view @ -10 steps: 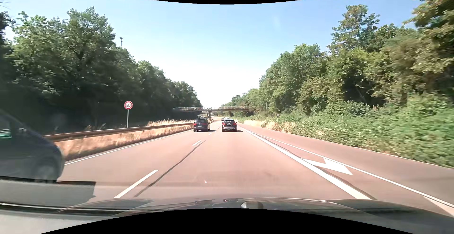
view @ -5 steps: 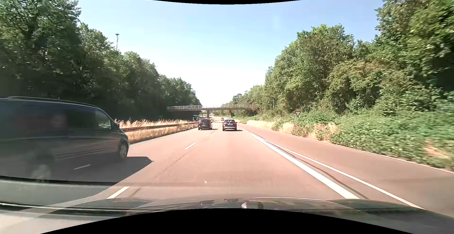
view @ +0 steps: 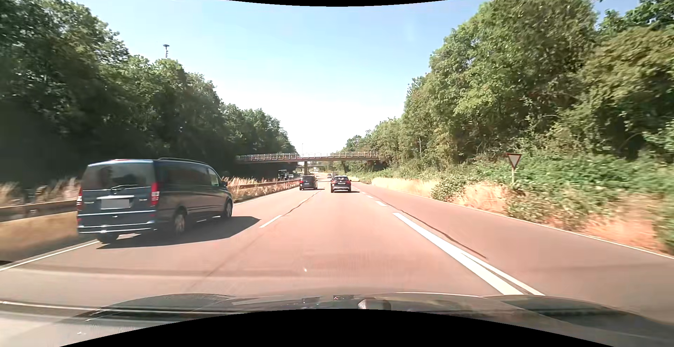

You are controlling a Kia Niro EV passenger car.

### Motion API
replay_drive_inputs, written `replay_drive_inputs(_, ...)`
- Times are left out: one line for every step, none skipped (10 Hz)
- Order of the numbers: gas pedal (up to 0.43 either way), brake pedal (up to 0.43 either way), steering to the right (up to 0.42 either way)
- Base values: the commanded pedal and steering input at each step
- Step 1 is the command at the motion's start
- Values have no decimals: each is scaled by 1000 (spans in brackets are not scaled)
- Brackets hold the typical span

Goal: Follow the waypoints while adhering to traffic rules and regulations

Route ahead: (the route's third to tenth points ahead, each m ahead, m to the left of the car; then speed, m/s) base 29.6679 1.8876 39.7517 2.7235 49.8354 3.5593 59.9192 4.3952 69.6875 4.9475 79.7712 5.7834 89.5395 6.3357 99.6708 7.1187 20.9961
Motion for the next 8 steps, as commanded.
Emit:
replay_drive_inputs(118,0,-1)
replay_drive_inputs(118,0,-1)
replay_drive_inputs(118,0,-1)
replay_drive_inputs(118,0,-1)
replay_drive_inputs(118,0,-2)
replay_drive_inputs(118,0,-3)
replay_drive_inputs(118,0,-4)
replay_drive_inputs(118,0,-4)
